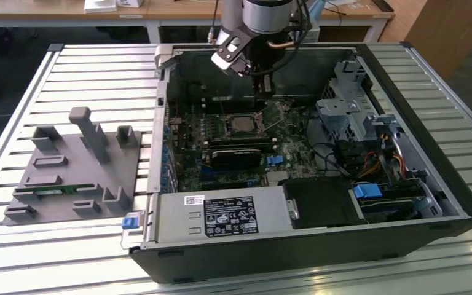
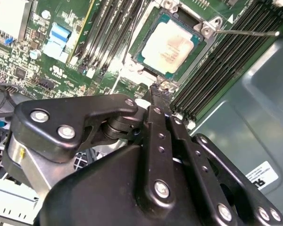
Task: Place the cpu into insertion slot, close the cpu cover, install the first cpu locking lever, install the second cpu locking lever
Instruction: 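Close the cpu cover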
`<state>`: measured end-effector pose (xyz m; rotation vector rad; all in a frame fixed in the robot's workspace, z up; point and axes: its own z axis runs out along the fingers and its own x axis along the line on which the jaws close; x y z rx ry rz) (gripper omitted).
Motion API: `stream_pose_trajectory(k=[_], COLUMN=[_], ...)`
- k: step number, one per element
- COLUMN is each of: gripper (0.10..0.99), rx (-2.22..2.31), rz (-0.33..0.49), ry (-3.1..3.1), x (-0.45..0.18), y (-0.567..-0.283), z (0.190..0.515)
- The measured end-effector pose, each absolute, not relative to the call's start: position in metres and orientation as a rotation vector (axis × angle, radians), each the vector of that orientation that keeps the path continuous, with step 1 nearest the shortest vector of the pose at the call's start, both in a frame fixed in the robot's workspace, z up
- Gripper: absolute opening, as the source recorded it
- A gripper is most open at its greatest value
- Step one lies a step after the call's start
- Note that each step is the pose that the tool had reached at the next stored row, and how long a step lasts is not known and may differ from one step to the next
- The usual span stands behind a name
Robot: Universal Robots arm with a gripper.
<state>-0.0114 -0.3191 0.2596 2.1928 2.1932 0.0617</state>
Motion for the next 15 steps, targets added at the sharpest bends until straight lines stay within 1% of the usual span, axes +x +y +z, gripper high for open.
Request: stream_pose_trajectory(k=[15], gripper=[0.106], rx=[2.193], rz=[0.061], ry=[2.194], x=[-0.0011], y=[-0.3191], z=[0.2643])
